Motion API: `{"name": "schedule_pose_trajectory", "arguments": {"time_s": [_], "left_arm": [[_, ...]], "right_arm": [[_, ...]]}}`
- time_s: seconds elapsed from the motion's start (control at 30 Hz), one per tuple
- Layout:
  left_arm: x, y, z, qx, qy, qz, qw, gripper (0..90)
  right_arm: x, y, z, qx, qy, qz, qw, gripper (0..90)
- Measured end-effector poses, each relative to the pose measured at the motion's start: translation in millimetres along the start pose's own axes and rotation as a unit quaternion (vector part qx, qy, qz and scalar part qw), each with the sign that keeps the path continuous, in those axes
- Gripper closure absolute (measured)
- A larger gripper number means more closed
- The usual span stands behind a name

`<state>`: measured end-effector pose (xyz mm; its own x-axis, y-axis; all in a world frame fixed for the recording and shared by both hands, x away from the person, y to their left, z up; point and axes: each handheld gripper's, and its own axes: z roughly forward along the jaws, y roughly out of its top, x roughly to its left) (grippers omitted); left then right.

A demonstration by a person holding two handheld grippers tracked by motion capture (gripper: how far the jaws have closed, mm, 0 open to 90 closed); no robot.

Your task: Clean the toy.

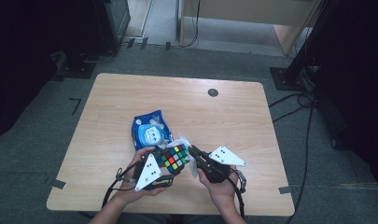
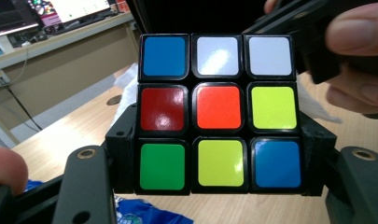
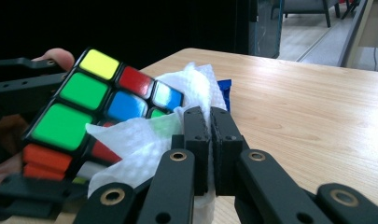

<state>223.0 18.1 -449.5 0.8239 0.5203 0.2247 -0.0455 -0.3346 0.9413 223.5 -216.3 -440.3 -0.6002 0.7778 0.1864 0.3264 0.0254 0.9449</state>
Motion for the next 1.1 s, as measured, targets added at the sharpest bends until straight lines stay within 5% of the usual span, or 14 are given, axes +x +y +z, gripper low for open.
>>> {"name": "schedule_pose_trajectory", "arguments": {"time_s": [0.43, 0.7, 0.8, 0.93, 1.1], "left_arm": [[2.3, -2.8, 0.9, 0.010, 0.011, 0.005, 0.9999, 34.3], [-2.3, -4.2, 4.8, 0.015, 0.004, 0.007, 0.9999, 34.3], [-2.5, -4.4, 5.1, 0.016, 0.004, 0.009, 0.9998, 34.3], [-4.1, -4.0, 5.4, 0.016, 0.001, 0.013, 0.9998, 34.2], [-8.7, -2.5, 6.4, 0.012, -0.006, 0.017, 0.9998, 34.3]], "right_arm": [[17.5, 6.3, -8.1, -0.015, 0.007, -0.023, 0.9996, 87.7], [31.0, 13.8, -13.7, -0.035, 0.035, -0.018, 0.9986, 87.7], [36.5, 17.8, -17.1, -0.046, 0.067, -0.019, 0.9965, 87.5], [40.9, 28.9, -28.0, -0.079, 0.061, -0.034, 0.9944, 87.4], [36.7, 33.5, -31.8, -0.086, 0.052, -0.034, 0.9943, 87.3]]}}
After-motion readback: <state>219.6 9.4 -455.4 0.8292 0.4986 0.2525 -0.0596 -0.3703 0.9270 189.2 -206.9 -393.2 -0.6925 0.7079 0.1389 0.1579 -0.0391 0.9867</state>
